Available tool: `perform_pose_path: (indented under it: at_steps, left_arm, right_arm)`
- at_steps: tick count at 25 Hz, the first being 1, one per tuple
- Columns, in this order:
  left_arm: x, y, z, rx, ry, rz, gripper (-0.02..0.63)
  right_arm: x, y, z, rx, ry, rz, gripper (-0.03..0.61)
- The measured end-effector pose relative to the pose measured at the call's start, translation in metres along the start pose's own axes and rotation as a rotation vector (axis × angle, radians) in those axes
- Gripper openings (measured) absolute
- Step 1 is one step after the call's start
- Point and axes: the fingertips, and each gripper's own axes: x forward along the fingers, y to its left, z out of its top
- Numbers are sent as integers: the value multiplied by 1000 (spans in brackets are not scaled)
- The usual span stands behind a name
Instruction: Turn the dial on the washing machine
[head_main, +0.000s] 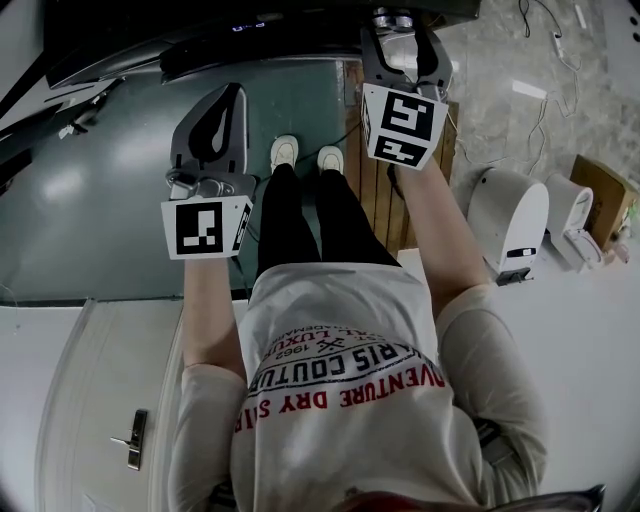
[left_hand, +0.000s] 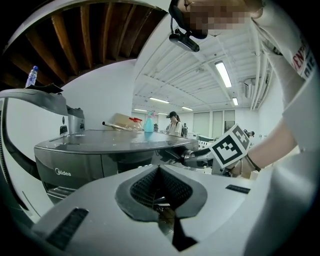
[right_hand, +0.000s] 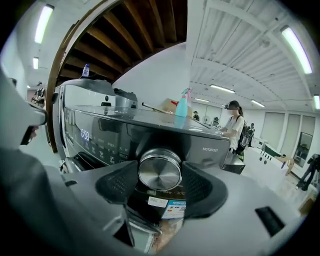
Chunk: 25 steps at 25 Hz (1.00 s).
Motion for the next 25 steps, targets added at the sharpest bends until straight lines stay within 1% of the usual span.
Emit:
perform_pose_path:
  at_steps: [3,5,7,11,14,18,21,25]
  left_arm:
    - [-1,-1,2,9,2,-6,15]
    - [-1,-1,1,8,4,-7,15]
    - [-2,-1,1,10,6,-7,15]
    - [-3,-1,-2,9,11,-7,15]
    - [-1,-3,-4,-2,22,-10,15]
    - [-1,-3,-6,7,19,-11,15]
    - [-2,-4,-8,-9,32,-9,15]
    - [-2,-2,-8,5,21,-7,15]
  right_arm:
    - [-1,-1,0,-35,-15,-16,290]
    - [-1,0,-2,-88,-12,-28,290]
    - [-2,4,-4,-134,-12,-23,304]
    - [-7,5,-8,-256,-33,-45,307]
    - [-6,4,-8,-308,-37,-52,307]
    - [-2,1,-9,-378,-26,-73,305]
    - [-1,1,-10,-390,-17,-68,296]
    - [-1,1,-10,-340,-4,-58,290]
